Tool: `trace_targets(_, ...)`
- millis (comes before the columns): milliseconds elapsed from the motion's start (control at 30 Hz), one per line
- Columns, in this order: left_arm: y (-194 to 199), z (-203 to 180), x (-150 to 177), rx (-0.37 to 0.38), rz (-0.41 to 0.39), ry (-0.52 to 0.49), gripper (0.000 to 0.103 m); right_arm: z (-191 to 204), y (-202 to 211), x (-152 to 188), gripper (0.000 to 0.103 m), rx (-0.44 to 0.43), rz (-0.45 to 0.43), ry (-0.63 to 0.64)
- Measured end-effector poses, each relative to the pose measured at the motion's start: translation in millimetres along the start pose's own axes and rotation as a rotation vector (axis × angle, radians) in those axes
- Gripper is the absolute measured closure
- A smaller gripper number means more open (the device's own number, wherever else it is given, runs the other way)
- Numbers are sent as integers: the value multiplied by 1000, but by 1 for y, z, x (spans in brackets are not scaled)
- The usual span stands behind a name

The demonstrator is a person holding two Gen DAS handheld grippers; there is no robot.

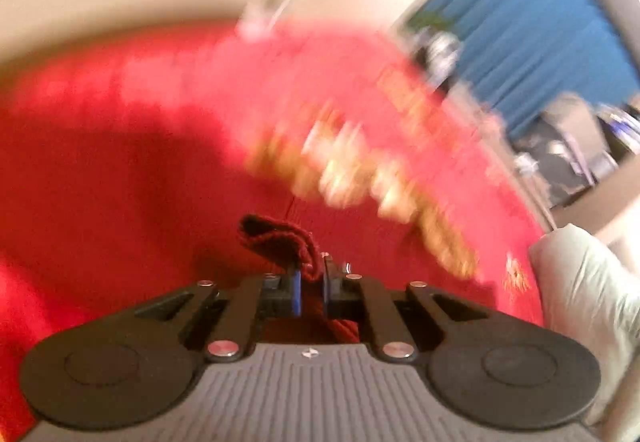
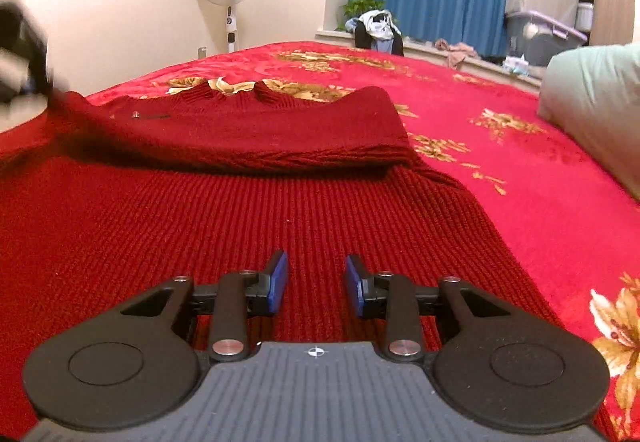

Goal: Fold small clothes

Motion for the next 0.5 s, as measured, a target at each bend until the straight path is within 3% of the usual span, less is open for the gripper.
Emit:
trace_targets(67, 9, 0, -4, -68, -74, -46, 92, 2, -1, 0, 69, 11, -5, 14)
trace_targets(133, -4, 17, 3, -161, 10, 11, 86, 2, -1, 1, 69, 17, -9, 19)
trace_targets(200, -16, 34, 14, -206, 118, 78, 80, 2, -1, 1, 68, 19, -11, 18)
trace_targets(267, -13, 38, 16, -203, 115, 116, 80, 3, 0, 3, 68, 20, -12, 18)
trace_targets(367, -8, 26, 12, -177, 92, 45, 74, 5, 0, 3, 68, 26, -9, 23)
trace_targets(500, -12, 31, 17, -146, 137, 110, 73, 5, -1, -16, 67, 17, 10, 0)
Point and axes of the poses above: each gripper's, at about its wrist camera, not at the fingertips, and y roughly against the way its jaws point, z to its left, x to its underside, the point moved 4 cm from there along -y, roughly the way its jaws point, and after that the axes turned 10 degrees about -y, right-handed, at the moved point
